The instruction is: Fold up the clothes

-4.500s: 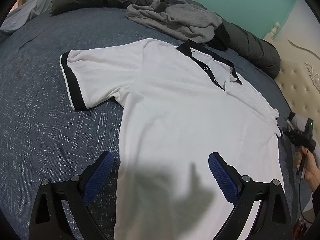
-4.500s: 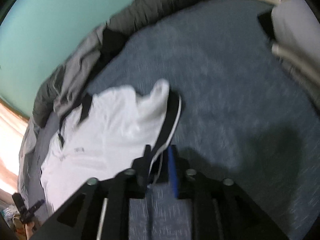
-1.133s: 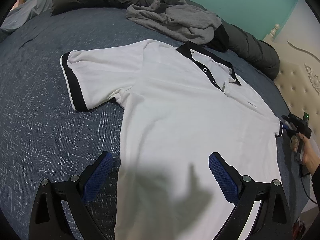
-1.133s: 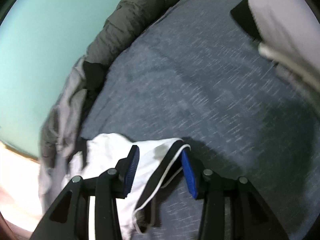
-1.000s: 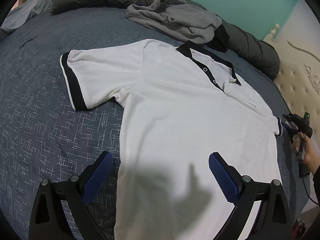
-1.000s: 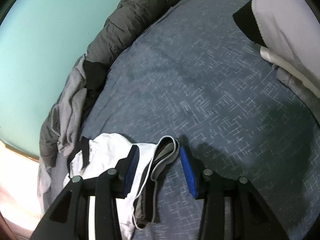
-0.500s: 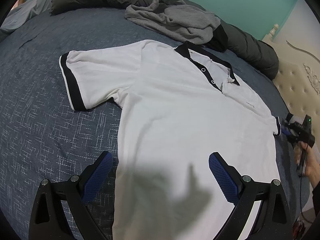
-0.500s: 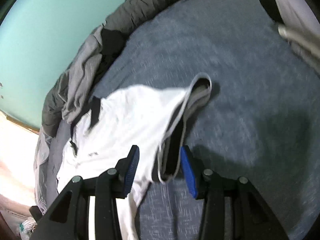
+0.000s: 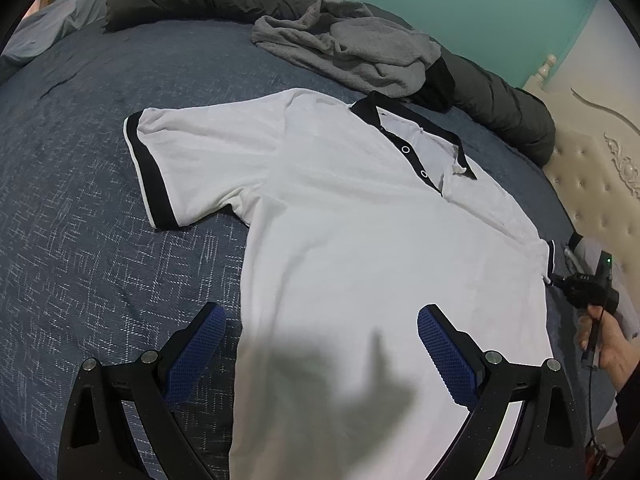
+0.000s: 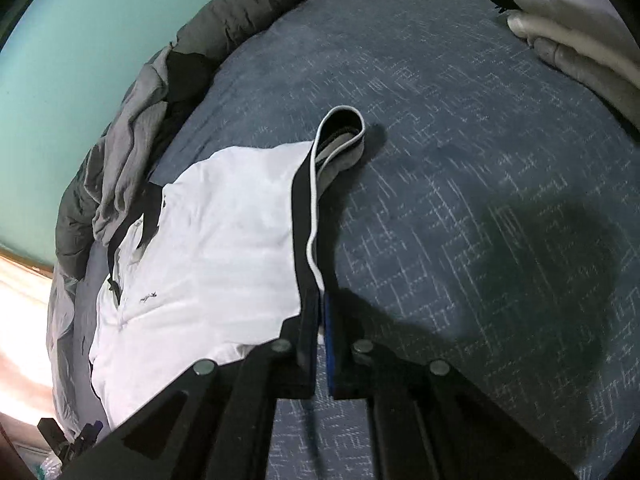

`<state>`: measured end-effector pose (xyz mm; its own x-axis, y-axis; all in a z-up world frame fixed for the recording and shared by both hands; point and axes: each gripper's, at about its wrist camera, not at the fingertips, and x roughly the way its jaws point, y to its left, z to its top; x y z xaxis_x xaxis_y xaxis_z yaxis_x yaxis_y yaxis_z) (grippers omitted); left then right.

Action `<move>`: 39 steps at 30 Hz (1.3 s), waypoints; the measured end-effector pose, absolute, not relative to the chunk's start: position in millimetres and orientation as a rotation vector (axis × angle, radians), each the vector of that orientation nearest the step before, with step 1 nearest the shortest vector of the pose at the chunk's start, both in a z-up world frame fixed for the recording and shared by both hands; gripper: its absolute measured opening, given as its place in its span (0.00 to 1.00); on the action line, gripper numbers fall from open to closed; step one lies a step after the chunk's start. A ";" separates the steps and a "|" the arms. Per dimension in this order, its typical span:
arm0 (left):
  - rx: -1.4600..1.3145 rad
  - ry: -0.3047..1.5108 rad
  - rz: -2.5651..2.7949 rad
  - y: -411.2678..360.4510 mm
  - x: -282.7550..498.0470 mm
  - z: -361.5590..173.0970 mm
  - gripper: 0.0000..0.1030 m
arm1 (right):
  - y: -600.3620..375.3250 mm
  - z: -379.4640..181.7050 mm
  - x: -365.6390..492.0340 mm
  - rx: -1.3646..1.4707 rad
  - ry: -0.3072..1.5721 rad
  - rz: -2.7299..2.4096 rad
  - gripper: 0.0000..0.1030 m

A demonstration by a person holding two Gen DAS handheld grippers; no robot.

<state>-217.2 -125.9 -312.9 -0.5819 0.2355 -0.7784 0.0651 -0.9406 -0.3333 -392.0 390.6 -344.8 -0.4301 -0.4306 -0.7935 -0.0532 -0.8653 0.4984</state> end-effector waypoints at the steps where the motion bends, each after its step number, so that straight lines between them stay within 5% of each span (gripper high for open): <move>1: -1.385 -0.506 2.665 -126.3 -216.9 -312.6 0.96 | 391.6 -346.5 -390.4 1.529 -0.681 -2.385 0.02; 15: -1.380 -0.475 2.667 -126.5 -213.8 -303.2 0.96 | 398.7 -326.1 -345.7 1.444 -0.697 -2.310 0.05; 20: -1.377 -0.425 2.684 -122.0 -197.3 -287.3 0.96 | 385.0 -312.4 -301.5 1.486 -0.622 -2.220 0.29; 28: -1.410 -0.379 2.679 -122.1 -153.8 -250.7 0.96 | 361.0 -268.0 -221.6 1.434 -0.325 -2.128 0.33; 39: -1.468 -0.203 2.597 -132.0 -72.3 -211.3 0.96 | 363.5 -241.7 -145.7 1.385 -0.244 -2.070 0.40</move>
<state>-72.3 -132.0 -211.3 -0.5094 0.1975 -0.8376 -0.0651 -0.9794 -0.1913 -145.7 363.5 -241.7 -0.2502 -0.5909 -0.7670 0.3960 -0.7853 0.4759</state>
